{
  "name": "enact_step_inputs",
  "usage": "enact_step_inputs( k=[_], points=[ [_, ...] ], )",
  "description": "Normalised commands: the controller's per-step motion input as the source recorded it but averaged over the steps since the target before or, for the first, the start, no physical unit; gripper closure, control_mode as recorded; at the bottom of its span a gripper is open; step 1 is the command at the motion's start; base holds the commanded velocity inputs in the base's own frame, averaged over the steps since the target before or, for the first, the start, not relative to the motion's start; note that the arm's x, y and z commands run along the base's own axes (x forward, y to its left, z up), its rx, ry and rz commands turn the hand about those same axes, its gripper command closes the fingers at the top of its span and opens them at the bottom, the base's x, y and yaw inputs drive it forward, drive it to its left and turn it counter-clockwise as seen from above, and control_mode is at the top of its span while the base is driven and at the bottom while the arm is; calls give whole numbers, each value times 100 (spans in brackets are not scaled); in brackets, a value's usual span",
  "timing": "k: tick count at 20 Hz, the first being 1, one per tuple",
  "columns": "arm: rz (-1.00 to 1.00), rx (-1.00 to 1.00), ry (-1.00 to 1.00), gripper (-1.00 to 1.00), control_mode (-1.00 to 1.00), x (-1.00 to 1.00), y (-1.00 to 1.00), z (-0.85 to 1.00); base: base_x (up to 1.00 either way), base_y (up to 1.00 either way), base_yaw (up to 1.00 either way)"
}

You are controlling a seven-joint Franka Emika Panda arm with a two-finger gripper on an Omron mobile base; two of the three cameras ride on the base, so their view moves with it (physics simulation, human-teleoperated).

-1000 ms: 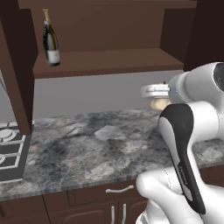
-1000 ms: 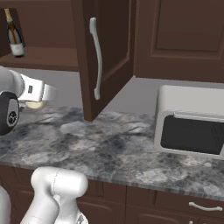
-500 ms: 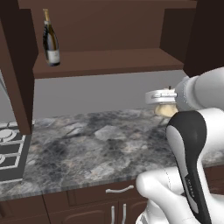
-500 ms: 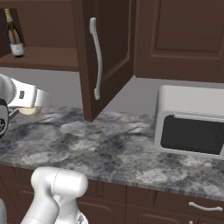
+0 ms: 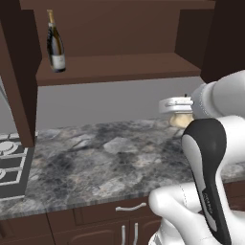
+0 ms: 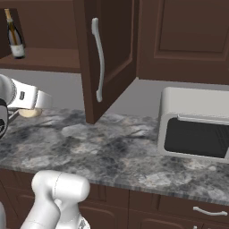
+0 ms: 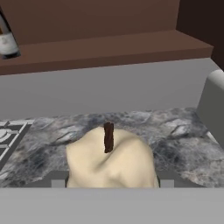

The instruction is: Get the candle and the wine from the cabinet and move them to the dining counter.

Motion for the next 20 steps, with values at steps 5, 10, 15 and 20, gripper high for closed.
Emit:
enact_step_inputs(
  k=[5, 10, 15, 20],
  points=[
    [0, 0, 0, 100, -100, 0, 0, 0, 0, 0, 0],
    [0, 0, 0, 100, -100, 0, 0, 0, 0, 0, 0],
    [0, 0, 0, 100, -100, 0, 0, 0, 0, 0, 0],
    [0, 0, 0, 100, 100, 0, 0, 0, 0, 0, 0]
  ],
)
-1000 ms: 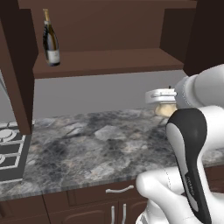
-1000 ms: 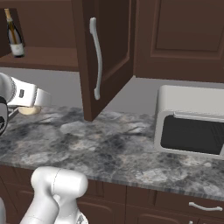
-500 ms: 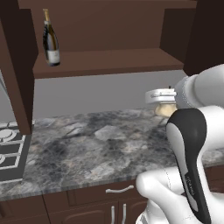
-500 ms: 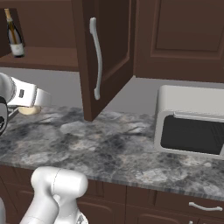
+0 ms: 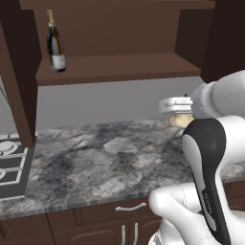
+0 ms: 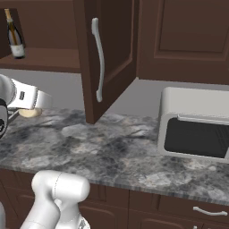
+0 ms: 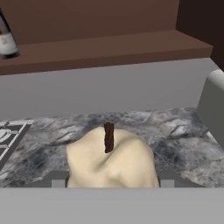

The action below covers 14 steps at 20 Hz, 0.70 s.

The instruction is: Get the candle and the wine from the cabinet and move them to the dining counter.

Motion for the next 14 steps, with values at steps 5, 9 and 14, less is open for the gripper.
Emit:
enact_step_inputs(
  k=[5, 9, 14],
  points=[
    [0, 0, 0, 100, 100, 0, 0, 0, -83, 12, 0],
    [0, 0, 0, 100, 100, 0, 0, 0, -100, 24, 0],
    [0, 0, 0, 100, 100, 0, 0, 0, -83, 11, 63]
  ],
)
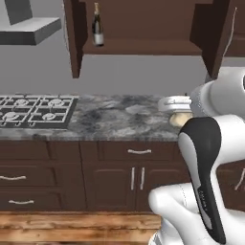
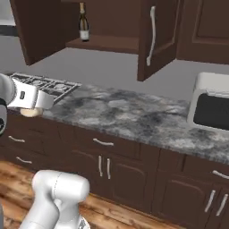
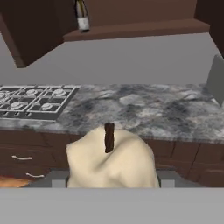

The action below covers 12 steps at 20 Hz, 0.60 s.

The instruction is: Get the candle and the wine from the cabinet and move them to the dining counter.

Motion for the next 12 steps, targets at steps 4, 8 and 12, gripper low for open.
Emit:
enact_step_inputs(
  k=[4, 8, 12],
  points=[
    [0, 0, 0, 100, 100, 0, 0, 0, -19, 3, 100],
    [0, 0, 0, 100, 100, 0, 0, 0, -9, 6, 100],
    [0, 0, 0, 100, 100, 0, 0, 0, -9, 9, 100]
  ],
)
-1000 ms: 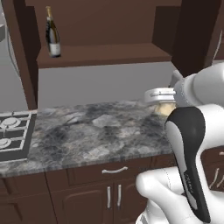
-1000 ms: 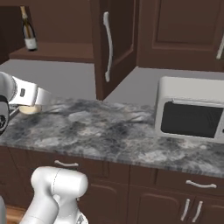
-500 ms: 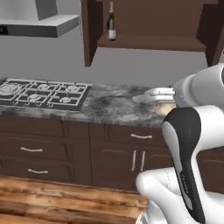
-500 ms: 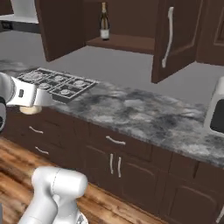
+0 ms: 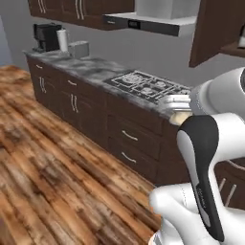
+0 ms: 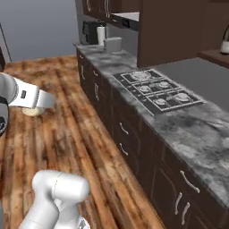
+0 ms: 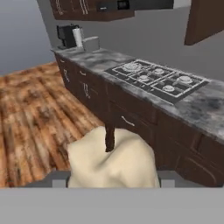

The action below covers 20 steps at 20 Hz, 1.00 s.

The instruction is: Get the candle and the wine from the cabinet and move them to the dining counter.

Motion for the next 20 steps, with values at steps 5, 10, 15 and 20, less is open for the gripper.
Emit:
enact_step_inputs(
  k=[5, 10, 15, 20],
  points=[
    [0, 0, 0, 100, 100, 0, 0, 0, -7, 8, 100],
    [0, 0, 0, 100, 100, 0, 0, 0, -10, 7, 100],
    [0, 0, 0, 100, 100, 0, 0, 0, -8, 25, 95],
    [0, 0, 0, 100, 100, 0, 0, 0, 2, 60, 64]
  ],
)
